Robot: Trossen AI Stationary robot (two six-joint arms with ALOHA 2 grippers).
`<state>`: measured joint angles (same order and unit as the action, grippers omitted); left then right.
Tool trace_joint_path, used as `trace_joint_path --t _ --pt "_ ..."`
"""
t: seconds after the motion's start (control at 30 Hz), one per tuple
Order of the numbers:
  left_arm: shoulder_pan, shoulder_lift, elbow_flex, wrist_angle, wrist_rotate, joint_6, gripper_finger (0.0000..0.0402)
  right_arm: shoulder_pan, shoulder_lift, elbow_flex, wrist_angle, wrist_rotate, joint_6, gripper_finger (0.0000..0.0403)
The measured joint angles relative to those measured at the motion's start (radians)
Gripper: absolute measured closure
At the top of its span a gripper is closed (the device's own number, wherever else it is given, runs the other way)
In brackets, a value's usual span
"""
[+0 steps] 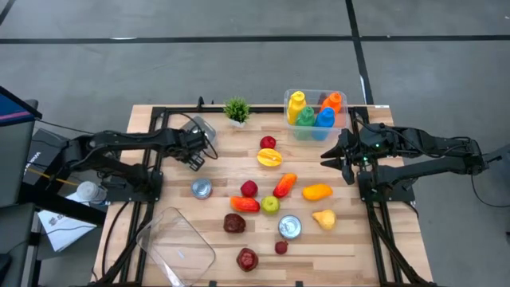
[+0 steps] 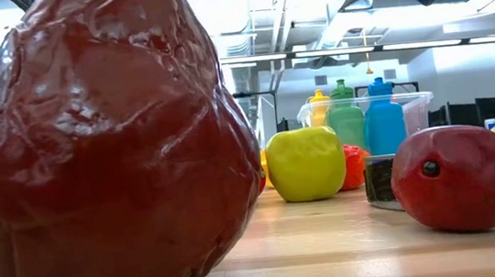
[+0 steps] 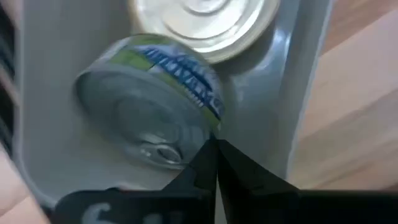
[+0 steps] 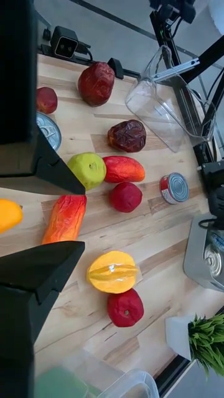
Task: Pick & Place Food Item
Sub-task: Put the green tuna can into the gray bin, then put the red tuna can into the gray bin
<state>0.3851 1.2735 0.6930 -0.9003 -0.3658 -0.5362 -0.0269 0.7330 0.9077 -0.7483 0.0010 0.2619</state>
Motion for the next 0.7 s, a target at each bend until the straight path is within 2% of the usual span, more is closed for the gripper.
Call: trace_joint_path --t 0.17,0.33,0.6,0.7 --pt "0.005 0.056 -0.002 0.035 0.001 0.004 0.0401 0.0 0.0 0.0 0.0 0.0 0.0 0.028" --pt "0.004 0.056 0.001 0.045 -0.001 0.007 0.0388 0.0 0.0 0.0 0.0 0.0 -0.003 0.028" --pt "0.002 -0.059 0.047 0.043 0.007 0.034 0.0302 0.0 0.0 0.0 0.0 0.0 -0.011 0.028" --pt "0.002 -0.111 0.091 0.037 0.067 0.038 0.0269 0.0 0.0 0.0 0.0 0.0 -0.023 0.028"
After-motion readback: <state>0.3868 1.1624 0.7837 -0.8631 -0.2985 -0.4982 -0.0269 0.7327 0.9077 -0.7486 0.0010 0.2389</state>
